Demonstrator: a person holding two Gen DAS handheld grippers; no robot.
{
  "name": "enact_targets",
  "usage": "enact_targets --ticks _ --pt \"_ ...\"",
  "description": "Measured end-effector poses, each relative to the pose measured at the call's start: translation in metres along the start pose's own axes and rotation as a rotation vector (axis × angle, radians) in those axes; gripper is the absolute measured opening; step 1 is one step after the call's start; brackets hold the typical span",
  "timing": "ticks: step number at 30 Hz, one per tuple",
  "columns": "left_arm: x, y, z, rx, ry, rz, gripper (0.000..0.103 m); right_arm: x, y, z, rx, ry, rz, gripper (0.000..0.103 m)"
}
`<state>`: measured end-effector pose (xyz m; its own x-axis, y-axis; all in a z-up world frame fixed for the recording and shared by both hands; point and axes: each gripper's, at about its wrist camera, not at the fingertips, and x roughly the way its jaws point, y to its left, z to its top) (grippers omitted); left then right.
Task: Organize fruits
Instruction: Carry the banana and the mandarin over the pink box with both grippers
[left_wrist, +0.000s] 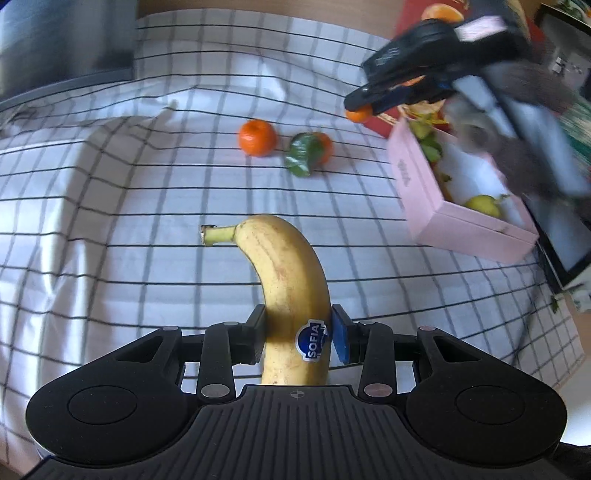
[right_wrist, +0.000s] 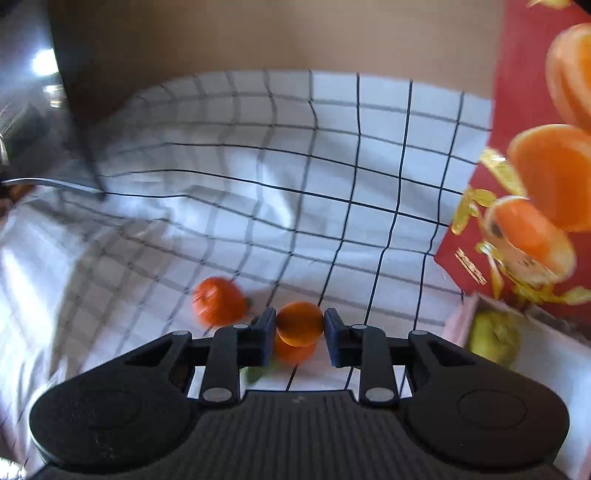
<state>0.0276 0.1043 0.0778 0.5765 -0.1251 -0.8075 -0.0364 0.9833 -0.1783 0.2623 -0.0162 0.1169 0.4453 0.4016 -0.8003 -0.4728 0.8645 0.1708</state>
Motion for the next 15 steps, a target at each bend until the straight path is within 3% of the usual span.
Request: enact_targets --ticks 6,11,15 --pt "0.005 -0.028 0.0 0.073 0.031 -0.103 0.041 -0.087 -0.007 -0.061 0.026 -0.065 0.026 0.028" --pt "-0.005 -0.061 0.022 0.136 0.005 -0.23 0.041 -0.149 -0.036 -0.12 0.096 -0.158 -0.096 0.028" --pt "-0.023 -0.097 0.071 0.202 -0.103 -0.313 0.041 -0.181 -0.064 -0.158 0.17 -0.188 -0.188 0.028"
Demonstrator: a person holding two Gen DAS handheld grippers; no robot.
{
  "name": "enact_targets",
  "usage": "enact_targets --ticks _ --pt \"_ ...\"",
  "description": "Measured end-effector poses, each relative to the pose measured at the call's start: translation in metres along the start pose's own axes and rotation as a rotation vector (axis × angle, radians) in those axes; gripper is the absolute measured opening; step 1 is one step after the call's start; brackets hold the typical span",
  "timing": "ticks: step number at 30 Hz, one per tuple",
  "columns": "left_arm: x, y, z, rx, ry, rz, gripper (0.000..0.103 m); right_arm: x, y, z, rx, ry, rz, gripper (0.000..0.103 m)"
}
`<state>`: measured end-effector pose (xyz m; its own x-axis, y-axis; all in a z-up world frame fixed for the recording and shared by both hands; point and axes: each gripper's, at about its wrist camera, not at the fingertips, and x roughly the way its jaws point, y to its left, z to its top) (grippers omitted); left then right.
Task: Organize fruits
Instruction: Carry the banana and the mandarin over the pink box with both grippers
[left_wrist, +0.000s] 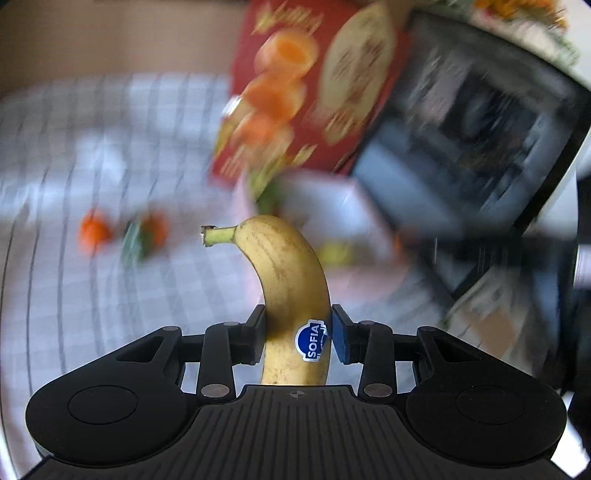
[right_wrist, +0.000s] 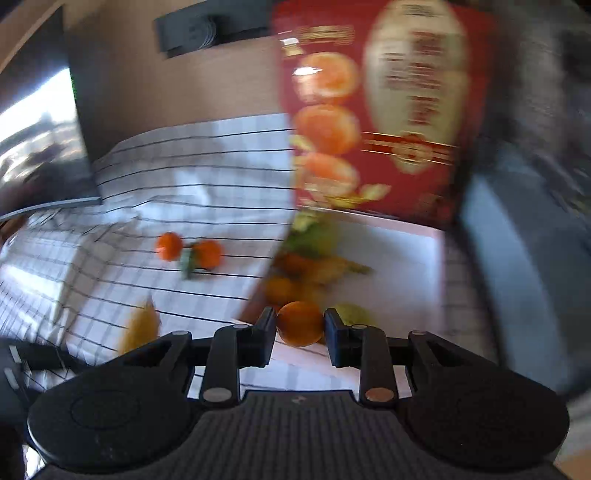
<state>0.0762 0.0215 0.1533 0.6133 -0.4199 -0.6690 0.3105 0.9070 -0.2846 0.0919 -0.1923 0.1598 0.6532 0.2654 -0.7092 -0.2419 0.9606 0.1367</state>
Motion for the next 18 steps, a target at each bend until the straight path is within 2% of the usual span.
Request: enact_targets --ticks 5,7,10,12,15,18 --pt "0.017 -0.046 0.089 0.091 -0.145 -0.087 0.041 -0.036 -0.037 -0.022 0.065 -0.083 -0.049 0.028" --pt "0.038 -0.059 0.116 0.062 -0.172 -0.132 0.041 -0.046 -0.048 -0.029 0.085 -0.11 -0.063 0.028" --pt "0.084 -0.068 0.142 -0.071 -0.14 -0.172 0.041 -0.049 -0.059 -0.041 0.123 -0.12 -0.077 0.028" --pt "0.116 -0.069 0.146 -0.174 -0.097 -0.175 0.041 -0.048 -0.069 -0.049 0.155 -0.116 -0.08 0.028" --pt "0.158 -0.063 0.135 -0.324 -0.033 -0.134 0.041 -0.046 -0.08 -0.062 0.197 -0.109 -0.082 0.028" --pt "0.192 -0.062 0.117 -0.374 0.034 -0.079 0.041 -0.04 -0.09 -0.075 0.237 -0.098 -0.072 0.028"
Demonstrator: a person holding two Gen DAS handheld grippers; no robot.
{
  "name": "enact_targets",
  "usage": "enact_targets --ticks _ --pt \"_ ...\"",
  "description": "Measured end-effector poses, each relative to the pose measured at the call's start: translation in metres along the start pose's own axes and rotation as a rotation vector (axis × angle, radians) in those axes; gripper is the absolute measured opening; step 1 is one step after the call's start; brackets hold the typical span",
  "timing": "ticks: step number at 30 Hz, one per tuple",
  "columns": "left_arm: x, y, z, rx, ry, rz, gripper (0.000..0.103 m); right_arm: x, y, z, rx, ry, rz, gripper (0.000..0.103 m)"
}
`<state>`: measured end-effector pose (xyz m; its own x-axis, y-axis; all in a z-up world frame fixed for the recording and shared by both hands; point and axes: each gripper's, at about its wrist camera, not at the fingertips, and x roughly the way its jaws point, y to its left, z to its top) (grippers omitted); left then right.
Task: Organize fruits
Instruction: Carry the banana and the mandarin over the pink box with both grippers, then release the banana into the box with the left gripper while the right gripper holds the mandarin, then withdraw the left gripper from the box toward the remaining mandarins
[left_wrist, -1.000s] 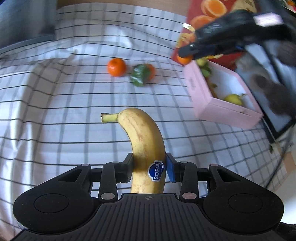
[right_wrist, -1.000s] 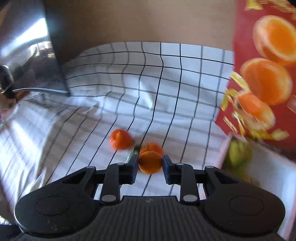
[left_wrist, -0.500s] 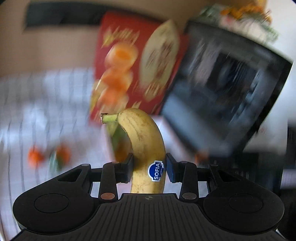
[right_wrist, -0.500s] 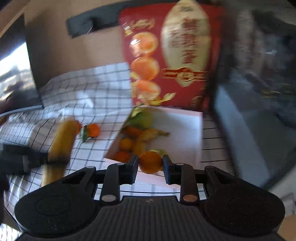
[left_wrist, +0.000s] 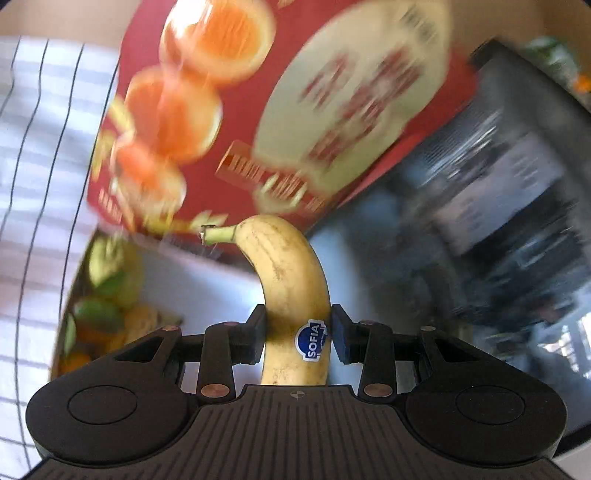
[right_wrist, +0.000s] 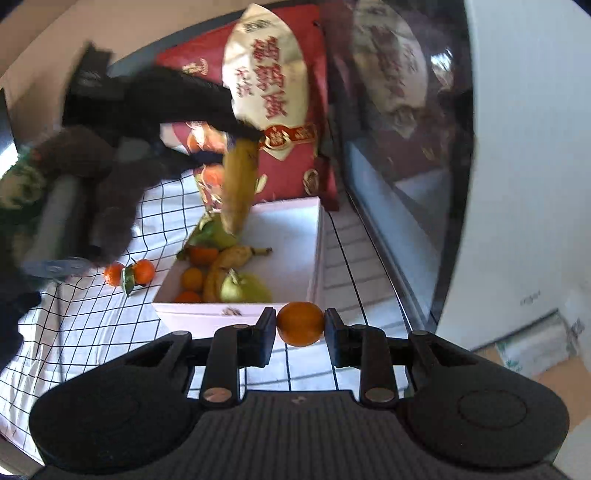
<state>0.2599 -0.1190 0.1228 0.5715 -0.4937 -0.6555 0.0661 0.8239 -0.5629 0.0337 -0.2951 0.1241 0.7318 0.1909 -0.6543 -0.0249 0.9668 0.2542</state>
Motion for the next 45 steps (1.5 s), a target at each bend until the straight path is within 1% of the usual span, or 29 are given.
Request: enact_targets --ticks 3,7,8,10,12,17,19,20,22,24,28,31,34,36,39,42,45 --pt "0.025 0.003 -0.016 0.049 0.043 0.048 0.041 0.006 -0.008 -0.01 0.013 0.015 -0.007 0.028" --pt "0.05 0.003 -0.031 0.17 0.098 0.125 0.041 0.016 -0.012 -0.018 -0.001 0.032 -0.03 0.028" --pt "0.055 0.004 -0.033 0.172 0.108 0.129 0.041 0.017 -0.012 -0.019 -0.005 0.035 -0.033 0.028" --pt "0.061 0.008 -0.035 0.143 0.136 0.113 0.041 0.02 -0.011 -0.021 -0.018 0.039 -0.036 0.028" --pt "0.07 0.007 -0.038 0.151 0.15 0.124 0.041 0.023 -0.012 -0.022 -0.029 0.042 -0.039 0.028" --pt "0.082 0.006 -0.042 0.137 0.095 0.156 0.041 0.025 -0.013 -0.022 -0.037 0.054 -0.053 0.028" --pt "0.084 0.006 -0.04 0.11 0.084 0.156 0.041 0.027 -0.014 -0.022 -0.035 0.06 -0.056 0.028" --pt "0.086 0.007 -0.039 0.102 0.095 0.154 0.041 0.028 -0.014 -0.022 -0.034 0.067 -0.057 0.028" --pt "0.091 0.012 -0.037 0.088 0.143 0.15 0.042 0.03 -0.014 -0.023 -0.037 0.078 -0.062 0.028" --pt "0.092 0.018 -0.034 0.069 0.161 0.131 0.04 0.031 -0.012 -0.025 -0.045 0.087 -0.067 0.028" --pt "0.065 0.017 -0.025 0.082 0.106 0.055 0.04 0.033 -0.01 -0.028 -0.066 0.095 -0.067 0.028" --pt "0.029 0.021 -0.021 0.097 0.055 -0.004 0.04 0.035 -0.007 -0.028 -0.08 0.098 -0.065 0.028" --pt "-0.014 0.032 -0.024 0.144 -0.01 -0.012 0.04 0.033 -0.004 -0.022 -0.091 0.083 -0.048 0.028" --pt "-0.042 0.045 -0.031 0.172 -0.051 0.01 0.04 0.032 0.0 -0.011 -0.099 0.066 -0.023 0.028" --pt "-0.082 0.068 -0.046 0.206 -0.09 0.078 0.04 0.035 0.01 0.014 -0.13 0.025 0.013 0.028" --pt "-0.112 0.087 -0.065 0.241 -0.086 0.149 0.04 0.041 0.026 0.045 -0.173 -0.031 0.04 0.028" --pt "-0.14 0.11 -0.08 0.218 -0.085 0.189 0.04 0.054 0.042 0.079 -0.213 -0.065 0.059 0.028"
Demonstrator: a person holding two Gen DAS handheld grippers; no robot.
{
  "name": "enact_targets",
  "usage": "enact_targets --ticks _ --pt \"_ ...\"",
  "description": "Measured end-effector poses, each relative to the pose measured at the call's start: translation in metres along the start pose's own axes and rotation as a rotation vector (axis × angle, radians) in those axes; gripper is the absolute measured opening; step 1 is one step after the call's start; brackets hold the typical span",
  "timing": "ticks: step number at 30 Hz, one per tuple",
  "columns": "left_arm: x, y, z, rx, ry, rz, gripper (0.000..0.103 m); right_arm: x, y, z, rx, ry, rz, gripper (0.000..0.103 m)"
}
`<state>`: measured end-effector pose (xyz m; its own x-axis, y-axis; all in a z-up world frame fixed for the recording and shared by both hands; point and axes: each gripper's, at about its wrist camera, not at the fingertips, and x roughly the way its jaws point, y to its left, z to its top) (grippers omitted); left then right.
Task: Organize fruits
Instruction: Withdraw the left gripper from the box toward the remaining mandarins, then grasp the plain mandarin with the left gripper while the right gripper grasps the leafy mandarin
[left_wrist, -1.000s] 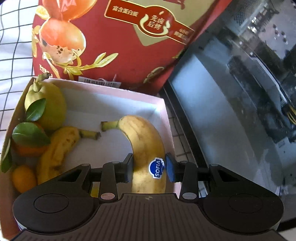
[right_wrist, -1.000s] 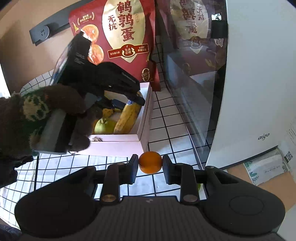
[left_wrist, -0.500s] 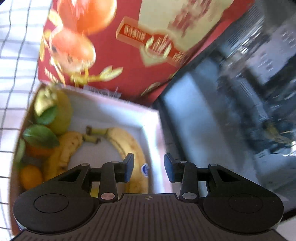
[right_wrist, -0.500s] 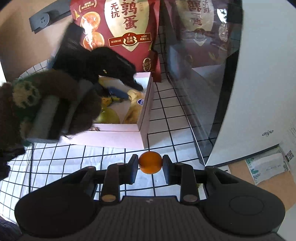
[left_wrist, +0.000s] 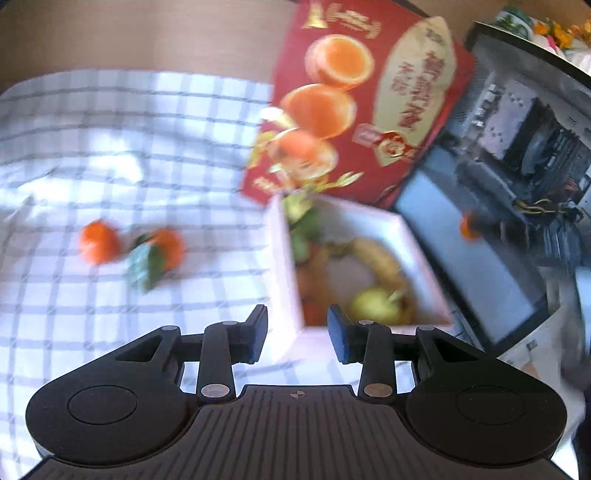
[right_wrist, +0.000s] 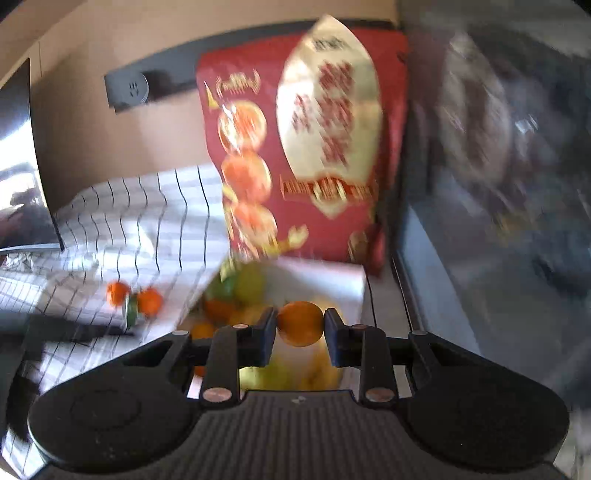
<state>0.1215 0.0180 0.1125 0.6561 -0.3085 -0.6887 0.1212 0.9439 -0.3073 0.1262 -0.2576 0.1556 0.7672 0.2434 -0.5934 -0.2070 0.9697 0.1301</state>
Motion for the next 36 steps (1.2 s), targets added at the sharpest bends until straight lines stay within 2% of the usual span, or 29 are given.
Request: enact_targets --ticks 3,6,9,14,22,31,34,36 --pt "-0.018 0.029 -0.015 -0.076 0.004 0.036 0.04 0.021 -0.001 0.033 0.039 0.02 0.012 0.035" --pt "-0.027 0.059 -0.029 -0.181 0.033 0.08 0.04 0.03 -0.005 0.054 0.114 0.022 0.049 0.036" --pt "-0.038 0.083 -0.043 -0.245 0.023 0.109 0.04 0.033 -0.004 0.064 0.151 0.016 0.063 0.039" --pt "-0.051 0.106 -0.055 -0.281 0.005 0.118 0.04 0.038 0.015 0.069 0.117 0.046 0.043 0.041" --pt "-0.059 0.128 -0.062 -0.262 -0.004 0.182 0.04 0.071 0.09 0.07 -0.003 0.147 0.116 0.041" --pt "-0.064 0.164 -0.072 -0.328 -0.002 0.183 0.04 0.152 0.189 0.041 -0.156 0.322 0.242 0.046" --pt "-0.064 0.173 -0.076 -0.338 0.0 0.177 0.04 0.18 0.214 0.033 -0.21 0.342 0.227 0.048" --pt "-0.064 0.179 -0.079 -0.335 -0.001 0.173 0.04 0.199 0.223 0.027 -0.224 0.359 0.216 0.054"
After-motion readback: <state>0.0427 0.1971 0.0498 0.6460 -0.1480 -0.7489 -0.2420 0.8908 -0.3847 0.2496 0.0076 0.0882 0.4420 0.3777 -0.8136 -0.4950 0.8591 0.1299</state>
